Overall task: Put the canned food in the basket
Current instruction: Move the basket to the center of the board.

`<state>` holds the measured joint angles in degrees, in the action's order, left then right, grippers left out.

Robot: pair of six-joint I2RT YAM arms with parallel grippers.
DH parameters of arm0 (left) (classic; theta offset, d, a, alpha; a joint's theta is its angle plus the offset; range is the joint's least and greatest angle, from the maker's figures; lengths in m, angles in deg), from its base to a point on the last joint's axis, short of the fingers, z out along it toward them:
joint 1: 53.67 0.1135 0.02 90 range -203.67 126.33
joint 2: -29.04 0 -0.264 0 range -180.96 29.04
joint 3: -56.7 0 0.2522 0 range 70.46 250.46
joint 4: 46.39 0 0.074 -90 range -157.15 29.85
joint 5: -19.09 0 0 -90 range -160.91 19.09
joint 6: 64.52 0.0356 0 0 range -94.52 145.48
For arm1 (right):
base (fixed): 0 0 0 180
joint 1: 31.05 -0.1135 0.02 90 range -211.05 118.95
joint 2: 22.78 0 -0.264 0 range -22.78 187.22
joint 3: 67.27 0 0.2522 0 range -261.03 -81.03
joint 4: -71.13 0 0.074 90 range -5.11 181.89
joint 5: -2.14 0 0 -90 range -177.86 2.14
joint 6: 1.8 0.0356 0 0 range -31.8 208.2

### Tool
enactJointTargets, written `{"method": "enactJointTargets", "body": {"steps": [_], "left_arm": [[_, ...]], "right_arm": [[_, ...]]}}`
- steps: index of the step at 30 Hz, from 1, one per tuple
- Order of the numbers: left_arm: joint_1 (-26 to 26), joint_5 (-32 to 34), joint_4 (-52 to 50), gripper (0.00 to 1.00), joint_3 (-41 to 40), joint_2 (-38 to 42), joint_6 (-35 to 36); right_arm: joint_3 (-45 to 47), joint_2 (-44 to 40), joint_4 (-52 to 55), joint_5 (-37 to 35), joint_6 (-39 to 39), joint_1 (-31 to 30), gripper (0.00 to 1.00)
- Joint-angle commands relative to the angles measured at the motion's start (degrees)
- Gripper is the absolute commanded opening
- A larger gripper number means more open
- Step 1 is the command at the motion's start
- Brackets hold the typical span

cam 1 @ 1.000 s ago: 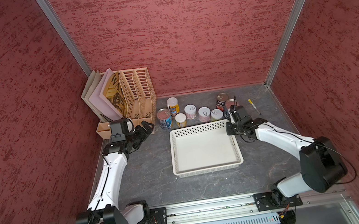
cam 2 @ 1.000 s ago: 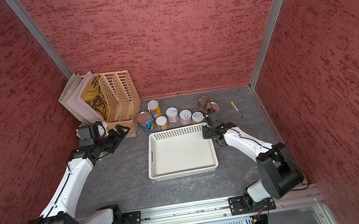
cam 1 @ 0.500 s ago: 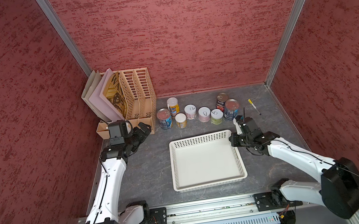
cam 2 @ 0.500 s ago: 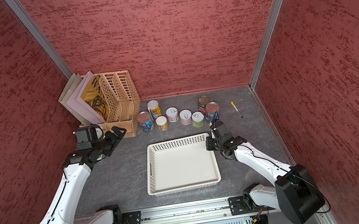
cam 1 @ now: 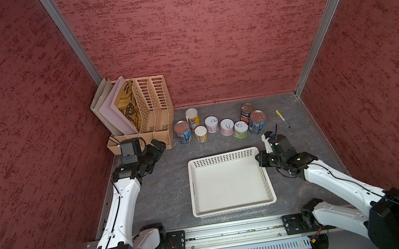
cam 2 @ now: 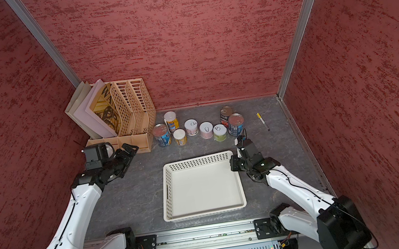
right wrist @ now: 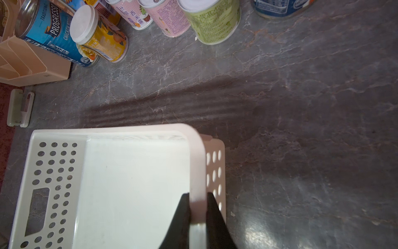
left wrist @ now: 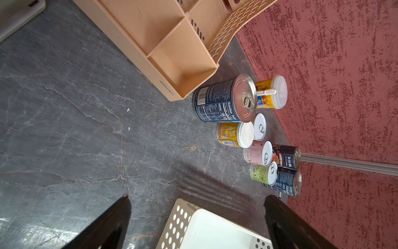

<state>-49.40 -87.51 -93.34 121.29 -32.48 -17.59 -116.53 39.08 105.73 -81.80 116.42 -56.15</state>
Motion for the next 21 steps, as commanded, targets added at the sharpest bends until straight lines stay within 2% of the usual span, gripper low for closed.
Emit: {"method": "enactJointTargets", "body": {"steps": [1, 5, 9, 14, 16, 18, 20, 21], "left_arm": [[0.7, -0.36, 1.27, 1.0, -0.38, 0.68, -0.28], [0.97, -0.45, 1.36, 1.0, -0.47, 0.52, -0.42], [1.18, -1.55, 1.11, 1.0, -0.29, 0.27, -0.37], [1.46, -2.84, 1.43, 1.0, -0.68, 0.18, -1.29], [1.68, -4.24, 2.11, 1.0, -1.01, 0.17, -1.12], [2.14, -6.05, 2.66, 1.0, -1.13, 0.21, 0.33], [2.46, -7.31, 3.21, 1.0, -1.26, 0.32, 1.15], [2.51, -7.81, 3.3, 1.0, -1.25, 0.31, 1.67]], "right_arm": [[0.29, 0.66, 0.13, 1.05, 0.01, -0.78, 0.0], [0.35, -0.09, 0.81, 0.36, -0.1, -0.82, 0.05], [0.44, -1.54, 1.93, -0.52, -0.5, -0.83, 0.22], [0.24, -3.15, 2.45, -0.1, -0.72, -0.83, 0.54], [0.15, -3.82, 2.65, -0.23, -0.74, -0.87, 0.69], [0.01, -4.84, 2.81, -0.61, -0.8, -0.83, 0.8], [-0.21, -6.45, 2.41, -0.82, -0.48, -0.82, 0.96], [-0.75, -6.99, 3.04, -1.99, 0.2, -0.85, 0.98]]}}
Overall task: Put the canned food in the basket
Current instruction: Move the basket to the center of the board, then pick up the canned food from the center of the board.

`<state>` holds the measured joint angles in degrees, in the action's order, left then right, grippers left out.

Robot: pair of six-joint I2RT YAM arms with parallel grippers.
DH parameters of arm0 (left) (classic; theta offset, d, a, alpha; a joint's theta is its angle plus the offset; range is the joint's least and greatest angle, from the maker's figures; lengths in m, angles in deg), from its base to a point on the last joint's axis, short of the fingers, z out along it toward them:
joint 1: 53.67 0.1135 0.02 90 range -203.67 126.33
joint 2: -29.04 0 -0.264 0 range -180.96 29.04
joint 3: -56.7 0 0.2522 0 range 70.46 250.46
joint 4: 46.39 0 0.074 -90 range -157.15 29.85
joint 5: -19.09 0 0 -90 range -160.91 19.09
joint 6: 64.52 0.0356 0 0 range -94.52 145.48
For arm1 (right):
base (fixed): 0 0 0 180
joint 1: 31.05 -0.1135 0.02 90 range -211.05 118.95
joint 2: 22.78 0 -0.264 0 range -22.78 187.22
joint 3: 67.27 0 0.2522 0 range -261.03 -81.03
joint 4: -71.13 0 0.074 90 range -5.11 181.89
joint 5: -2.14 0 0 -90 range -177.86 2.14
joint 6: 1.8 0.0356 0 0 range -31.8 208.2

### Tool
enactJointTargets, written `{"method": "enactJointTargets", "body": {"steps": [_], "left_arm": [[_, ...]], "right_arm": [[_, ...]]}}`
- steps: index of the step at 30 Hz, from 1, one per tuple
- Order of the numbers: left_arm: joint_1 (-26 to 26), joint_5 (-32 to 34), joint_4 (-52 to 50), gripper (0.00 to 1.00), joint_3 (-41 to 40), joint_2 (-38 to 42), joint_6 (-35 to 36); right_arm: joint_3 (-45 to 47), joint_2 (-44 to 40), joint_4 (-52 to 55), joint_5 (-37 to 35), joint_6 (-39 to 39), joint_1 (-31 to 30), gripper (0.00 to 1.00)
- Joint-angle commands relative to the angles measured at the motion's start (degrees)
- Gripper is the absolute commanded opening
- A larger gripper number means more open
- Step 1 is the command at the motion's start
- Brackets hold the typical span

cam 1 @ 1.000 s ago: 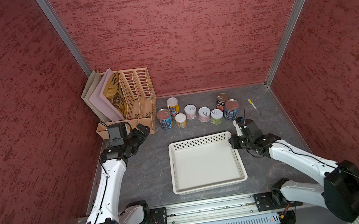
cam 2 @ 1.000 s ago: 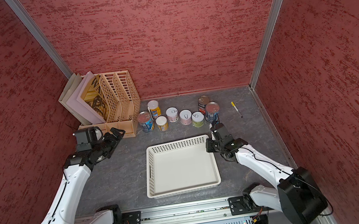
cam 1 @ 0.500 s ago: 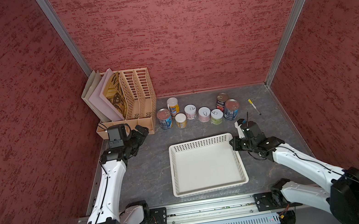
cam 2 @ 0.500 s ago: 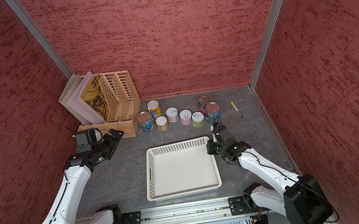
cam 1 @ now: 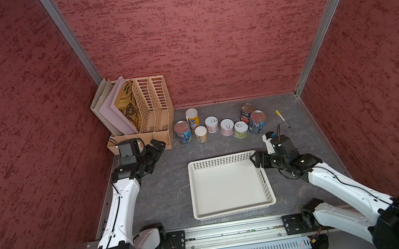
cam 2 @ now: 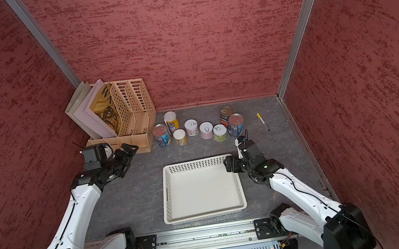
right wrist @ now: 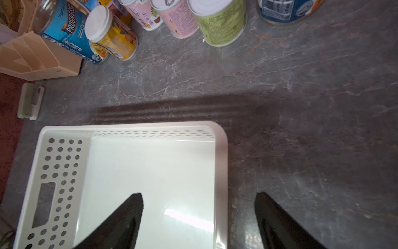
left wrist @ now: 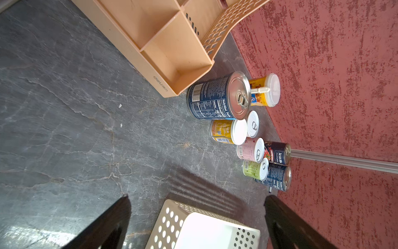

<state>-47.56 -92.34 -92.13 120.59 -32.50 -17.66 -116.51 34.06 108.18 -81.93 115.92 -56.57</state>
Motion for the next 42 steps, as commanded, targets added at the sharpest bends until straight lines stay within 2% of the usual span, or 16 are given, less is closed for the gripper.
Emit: {"method": "enactJointTargets", "body": {"steps": [1, 5, 8, 12, 15, 18, 21, 24, 27, 29, 34, 36, 42], "left_arm": [[0.81, -3.96, 2.42, 1.0, -0.56, 0.32, 2.41], [3.73, -10.03, 4.05, 1.0, -1.16, -1.37, 4.97], [9.3, -18.59, 8.97, 1.0, -4.23, -3.21, 2.19], [12.96, -23.26, 11.67, 1.0, -6.06, -4.92, 1.2], [11.21, -19.99, 6.92, 1.0, -2.58, -5.71, 4.11], [9.16, -18.33, 11.26, 1.0, -4.59, -3.93, 3.77], [6.54, -14.85, 10.75, 1.0, -4.94, -3.02, 2.69], [3.94, -15.17, 7.33, 1.0, -2.06, -5.02, 4.46], [0.33, -11.88, 5.64, 1.0, -0.48, -5.96, 5.89], [-1.82, -9.1, 5.31, 1.0, -0.26, -5.42, 6.12], [-8.22, 3.15, -0.2, 1.0, 3.31, -2.5, 9.41], [-9.32, 5.42, -0.73, 1.0, 3.59, -1.44, 9.89], [-9.54, 5.03, -0.2, 1.0, 3.26, -1.08, 9.82]], "right_arm": [[-1.58, -2.6, 1.25, -3.72, 1.42, -0.41, 0.98], [-4.79, -4.61, 1.73, -11.65, 4.98, -0.41, 0.98], [-6.32, -5.67, -2.12, -9.82, 6.02, -0.39, 0.99], [-9.46, -4.33, -6.06, -13.71, 5.16, -0.41, 0.98], [-12.46, -1.59, -6.7, -17.84, 1.85, -0.41, 0.98], [-15.7, 2.78, -7.27, -20.52, -1.56, -0.32, 0.99], [-18.89, 8.2, -8.46, -23.93, -2.66, 0.2, 0.99], [-22.86, 13.94, -8.6, -24.6, -4.62, 1.05, 0.98], [-25.87, 18.82, -8.17, -25.18, -5.29, 2.41, 0.98], [-26.98, 21.35, -8.35, -25.1, -5.4, 3.51, 0.98], [-29.0, 26.3, -8.69, -25.64, -5.57, 6.07, 0.98], [-29.41, 29.14, -9.02, -26.15, -6.0, 6.81, 0.99], [-31.73, 35.76, -8.6, -24.75, -6.84, 9.19, 0.98]]}}
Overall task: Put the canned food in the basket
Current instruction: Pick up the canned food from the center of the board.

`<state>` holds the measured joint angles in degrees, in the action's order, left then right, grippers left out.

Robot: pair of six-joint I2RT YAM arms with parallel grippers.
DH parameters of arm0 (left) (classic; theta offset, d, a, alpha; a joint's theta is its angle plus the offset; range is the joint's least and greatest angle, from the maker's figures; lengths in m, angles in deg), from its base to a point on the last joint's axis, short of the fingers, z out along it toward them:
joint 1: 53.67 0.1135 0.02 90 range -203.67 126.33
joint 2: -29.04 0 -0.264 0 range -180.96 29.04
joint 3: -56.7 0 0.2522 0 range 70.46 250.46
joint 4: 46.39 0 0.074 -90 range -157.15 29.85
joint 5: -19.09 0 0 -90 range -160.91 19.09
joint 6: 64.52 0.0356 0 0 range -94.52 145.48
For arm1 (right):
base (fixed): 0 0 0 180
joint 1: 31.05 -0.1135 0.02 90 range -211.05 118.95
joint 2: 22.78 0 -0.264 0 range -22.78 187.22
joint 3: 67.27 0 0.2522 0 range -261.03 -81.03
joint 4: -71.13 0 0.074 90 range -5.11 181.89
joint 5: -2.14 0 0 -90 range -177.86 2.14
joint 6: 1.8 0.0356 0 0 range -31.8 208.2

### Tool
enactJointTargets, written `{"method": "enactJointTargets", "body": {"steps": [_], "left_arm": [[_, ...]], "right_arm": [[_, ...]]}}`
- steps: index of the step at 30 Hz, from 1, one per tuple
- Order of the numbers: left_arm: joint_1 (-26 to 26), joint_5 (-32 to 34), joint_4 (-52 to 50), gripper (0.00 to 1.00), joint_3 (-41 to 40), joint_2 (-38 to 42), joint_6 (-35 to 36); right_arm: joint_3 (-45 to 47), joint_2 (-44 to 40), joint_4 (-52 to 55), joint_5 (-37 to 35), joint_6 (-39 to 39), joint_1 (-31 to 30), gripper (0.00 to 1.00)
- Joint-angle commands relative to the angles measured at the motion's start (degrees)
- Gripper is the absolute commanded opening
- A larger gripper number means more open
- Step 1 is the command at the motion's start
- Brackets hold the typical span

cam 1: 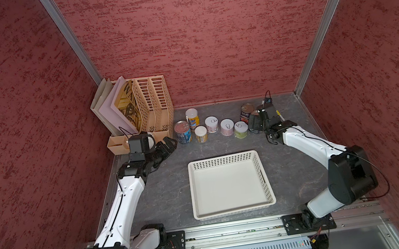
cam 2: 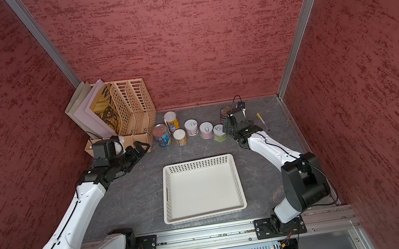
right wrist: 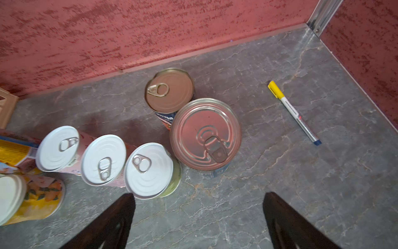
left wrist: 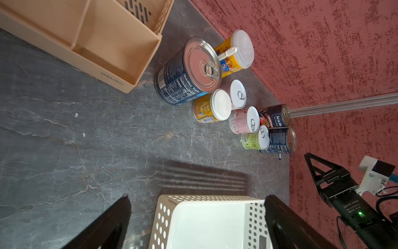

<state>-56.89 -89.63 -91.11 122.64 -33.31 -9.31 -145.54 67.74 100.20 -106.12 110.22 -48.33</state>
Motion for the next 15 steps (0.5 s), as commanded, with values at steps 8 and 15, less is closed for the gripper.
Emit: {"method": "enactJointTargets", "body": {"steps": [8, 15], "left_arm": [[-0.26, 1.43, -0.96, 1.0, 1.43, -1.9, 1.38], [-0.22, 1.22, -0.77, 1.0, 1.34, -2.34, 1.34]], "right_arm": [[-8.44, 11.06, 1.37, 1.49, -2.8, 2.84, 0.98], [-14.56, 16.21, 4.45, 0.77, -3.43, 3.74, 0.98]]}}
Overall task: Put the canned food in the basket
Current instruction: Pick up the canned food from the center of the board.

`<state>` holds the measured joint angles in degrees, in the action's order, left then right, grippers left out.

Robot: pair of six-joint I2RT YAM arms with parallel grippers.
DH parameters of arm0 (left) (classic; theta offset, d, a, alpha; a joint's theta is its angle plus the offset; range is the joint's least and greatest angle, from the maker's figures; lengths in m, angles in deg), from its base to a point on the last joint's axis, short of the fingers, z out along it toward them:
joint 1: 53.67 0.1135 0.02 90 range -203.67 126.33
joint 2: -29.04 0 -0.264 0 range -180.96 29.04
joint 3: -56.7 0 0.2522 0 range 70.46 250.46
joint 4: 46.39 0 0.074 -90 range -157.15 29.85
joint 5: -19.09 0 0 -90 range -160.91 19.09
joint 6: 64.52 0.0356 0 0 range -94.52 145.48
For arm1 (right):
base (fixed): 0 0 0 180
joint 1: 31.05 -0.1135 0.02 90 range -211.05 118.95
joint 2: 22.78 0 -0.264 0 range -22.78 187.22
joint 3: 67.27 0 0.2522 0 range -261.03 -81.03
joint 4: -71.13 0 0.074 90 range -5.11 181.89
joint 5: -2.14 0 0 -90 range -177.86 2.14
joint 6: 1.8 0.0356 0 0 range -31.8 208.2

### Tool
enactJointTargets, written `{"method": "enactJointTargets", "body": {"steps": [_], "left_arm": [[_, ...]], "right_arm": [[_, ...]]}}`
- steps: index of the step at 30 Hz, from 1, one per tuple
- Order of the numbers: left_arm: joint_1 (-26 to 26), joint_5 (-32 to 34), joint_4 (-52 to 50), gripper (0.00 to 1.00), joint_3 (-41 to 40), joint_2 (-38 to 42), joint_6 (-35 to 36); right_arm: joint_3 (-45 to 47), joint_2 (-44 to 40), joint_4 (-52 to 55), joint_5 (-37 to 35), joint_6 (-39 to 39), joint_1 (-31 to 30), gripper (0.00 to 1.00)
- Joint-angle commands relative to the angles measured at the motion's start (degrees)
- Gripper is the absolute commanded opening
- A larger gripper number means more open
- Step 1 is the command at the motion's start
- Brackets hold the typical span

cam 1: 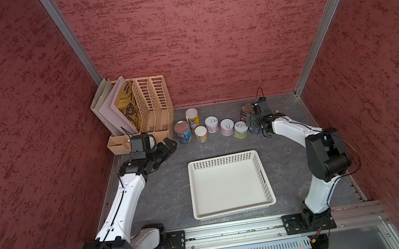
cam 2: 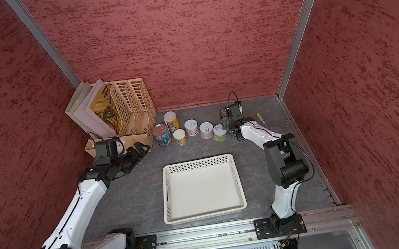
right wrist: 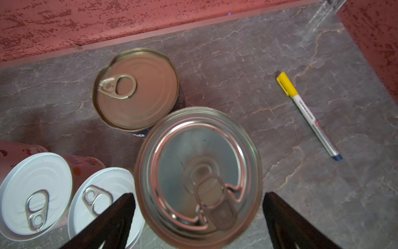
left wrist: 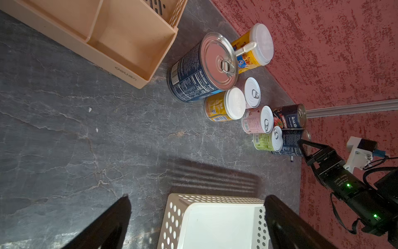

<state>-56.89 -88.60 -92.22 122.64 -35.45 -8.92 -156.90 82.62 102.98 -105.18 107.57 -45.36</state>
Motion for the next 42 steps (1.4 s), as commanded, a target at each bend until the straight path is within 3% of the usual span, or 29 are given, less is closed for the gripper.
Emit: {"method": "enactJointTargets", "body": {"steps": [1, 10, 18, 23, 32, 36, 42], "left_arm": [[-0.22, 0.2, 0.42, 1.0, 1.3, -0.24, 0.97], [-0.25, 0.91, 0.12, 1.0, 1.76, -1.41, 1.25], [-0.23, 0.61, -0.13, 1.0, 1.91, -1.47, 1.19], [-0.2, 0.4, -0.33, 1.0, 2.03, -1.2, 1.11], [-0.3, 1.1, -0.35, 1.0, 1.97, 0.43, 1.5], [-0.31, 0.7, 0.41, 1.0, 1.52, 0.06, 1.34], [-0.82, 0.55, 0.24, 1.0, 2.15, -1.45, 1.34]], "right_arm": [[-4.06, 2.0, 2.0, -0.1, -0.83, 1.15, 0.98], [-10.74, 8.11, 4.87, 0.82, -1.95, 2.7, 0.98], [-12.18, 9.38, 6.17, 2.82, -2.23, 2.7, 0.9], [-11.97, 8.22, 5.8, 3.26, -2.76, 2.75, 0.7], [-9.71, 3.43, 4.14, 2.26, -3.49, 2.73, 0.5], [-7.53, -0.16, 2.5, 2.21, -3.47, 2.7, 0.43], [-3.94, -5.42, -0.78, 2.7, -2.96, 2.71, 0.42]]}}
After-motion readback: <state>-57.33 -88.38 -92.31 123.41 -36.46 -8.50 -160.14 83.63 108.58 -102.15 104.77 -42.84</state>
